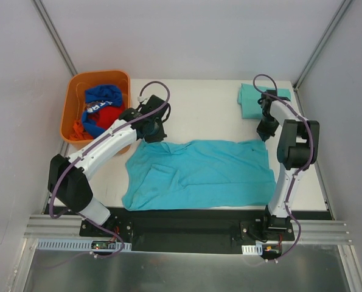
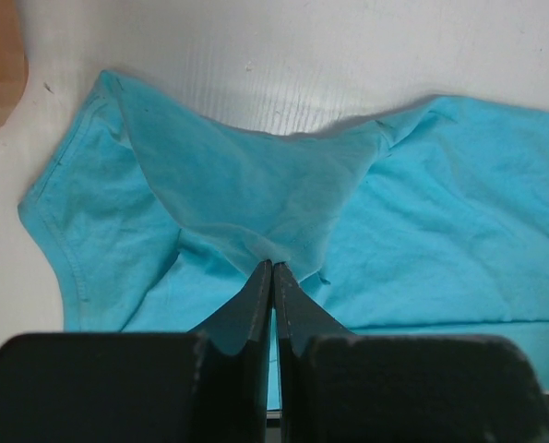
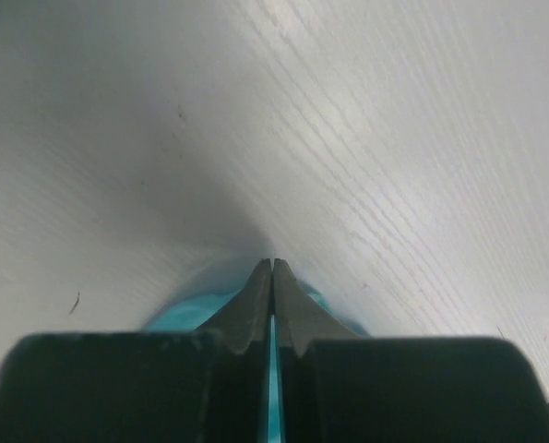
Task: Fold and stack the t-shirts
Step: Grap the side of the flattened tshirt furthest away from the robot with both arms, then fold the other side of the tshirt into a rectangle
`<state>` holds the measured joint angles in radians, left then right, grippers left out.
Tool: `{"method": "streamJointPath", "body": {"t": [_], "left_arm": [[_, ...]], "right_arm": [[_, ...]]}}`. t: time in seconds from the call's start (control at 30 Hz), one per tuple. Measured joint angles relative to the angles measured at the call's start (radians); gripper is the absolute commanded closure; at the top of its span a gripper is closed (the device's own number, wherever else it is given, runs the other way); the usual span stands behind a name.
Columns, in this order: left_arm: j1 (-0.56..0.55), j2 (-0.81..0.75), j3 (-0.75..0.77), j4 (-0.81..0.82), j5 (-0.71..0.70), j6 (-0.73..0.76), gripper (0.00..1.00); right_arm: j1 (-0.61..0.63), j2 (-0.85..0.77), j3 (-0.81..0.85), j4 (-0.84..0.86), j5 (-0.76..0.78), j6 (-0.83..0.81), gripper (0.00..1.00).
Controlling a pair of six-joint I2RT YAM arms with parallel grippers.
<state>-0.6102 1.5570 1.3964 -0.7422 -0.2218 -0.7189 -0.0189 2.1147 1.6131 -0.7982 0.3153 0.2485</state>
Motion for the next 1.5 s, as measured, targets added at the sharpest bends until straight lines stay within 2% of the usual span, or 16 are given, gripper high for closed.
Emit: {"method": "streamJointPath", "body": {"t": [0.17, 0.4, 0.7, 0.97, 1.27, 1.37, 1.47, 1.5], "left_arm": [[-0.006, -0.085, -0.083, 0.0, 0.013, -0.03, 1.0], [-0.019, -0.33, -0.252, -0.013, 0.031, -0.116, 1.0], [-0.026, -0.591, -0.415, -0.022, 0.08, -0.194, 1.0], [-0.032, -0.71, -0.533, -0.046, 0.119, -0.245, 1.0], [-0.032, -0.773, -0.563, -0.069, 0.171, -0.263, 1.0], [-0.033, -0.793, -0.59, -0.065, 0.19, -0.266, 0.92], [-0.046, -0.799, -0.645, -0.068, 0.214, -0.277, 0.74], [-0.052, -0.799, -0.663, -0.068, 0.223, -0.282, 0.68]], "right_arm": [[0.012, -0.105, -0.07, 0.014, 0.003, -0.027, 0.99], [0.018, -0.332, -0.235, 0.031, 0.045, -0.034, 1.0], [0.018, -0.543, -0.386, 0.013, 0.082, -0.033, 0.99], [0.018, -0.69, -0.494, -0.017, 0.111, -0.029, 0.99], [0.018, -0.743, -0.52, -0.063, 0.148, -0.031, 1.0], [0.018, -0.761, -0.549, -0.066, 0.155, -0.03, 0.95], [0.018, -0.768, -0.592, -0.071, 0.157, -0.027, 0.87], [0.018, -0.768, -0.607, -0.071, 0.157, -0.024, 0.78]]}}
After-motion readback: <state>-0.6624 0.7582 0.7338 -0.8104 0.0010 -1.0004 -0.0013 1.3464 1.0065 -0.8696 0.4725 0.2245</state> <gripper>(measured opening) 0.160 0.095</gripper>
